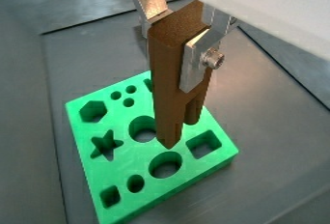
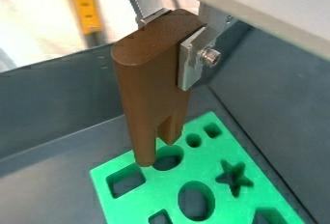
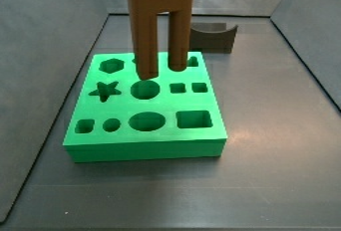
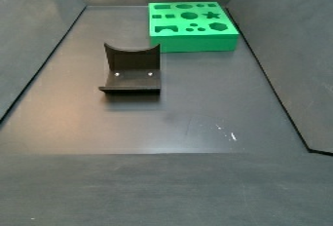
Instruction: Insert the square-circle object.
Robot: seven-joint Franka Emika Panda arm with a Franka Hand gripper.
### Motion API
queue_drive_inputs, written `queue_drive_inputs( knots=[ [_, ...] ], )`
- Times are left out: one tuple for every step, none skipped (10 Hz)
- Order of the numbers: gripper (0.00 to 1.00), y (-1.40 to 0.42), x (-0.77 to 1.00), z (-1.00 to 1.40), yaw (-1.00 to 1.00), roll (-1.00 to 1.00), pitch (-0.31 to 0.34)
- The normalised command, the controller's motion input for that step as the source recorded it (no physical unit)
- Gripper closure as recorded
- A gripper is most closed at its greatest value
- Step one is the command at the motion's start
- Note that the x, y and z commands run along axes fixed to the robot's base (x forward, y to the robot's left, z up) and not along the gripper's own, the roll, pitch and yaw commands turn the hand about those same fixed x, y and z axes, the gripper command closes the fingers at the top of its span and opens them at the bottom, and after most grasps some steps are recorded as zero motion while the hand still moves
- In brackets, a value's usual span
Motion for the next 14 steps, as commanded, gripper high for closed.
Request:
queue_drive_inputs(
  knots=[
    [1.0, 0.0, -0.37, -0.55, -0.83, 0.0, 0.0],
    [1.0, 0.0, -0.57, -0.68, -0.64, 0.0, 0.0],
    [1.0, 0.0, -0.7, -0.77, -0.49, -0.03, 0.0],
    [1.0, 0.0, -0.68, -0.64, -0.49, 0.0, 0.0],
    [1.0, 0.0, -0.65, -0.57, -0.48, 0.0, 0.017],
    [1.0, -0.08, -0.61, -0.37, -0.49, 0.02, 0.053],
    [1.0, -0.2, -0.49, -0.14, -0.48, 0.0, 0.0],
    [1.0, -0.05, -0.27, -0.06, -0.15, 0.0, -0.034],
    [1.0, 0.0, -0.13, -0.02, 0.0, 0.0, -0.036],
    [1.0, 0.0, -0.1, -0.07, 0.0, 0.0, -0.04],
    [1.0, -0.1, -0.23, -0.16, 0.15, -0.27, -0.066],
    [1.0, -0.08, 0.0, -0.11, 0.1, -0.21, -0.006],
    [1.0, -0.01, 0.0, -0.05, 0.0, -0.18, 0.0],
    [1.0, 0.0, 0.0, -0.11, 0.0, -0.21, 0.0]
  ],
)
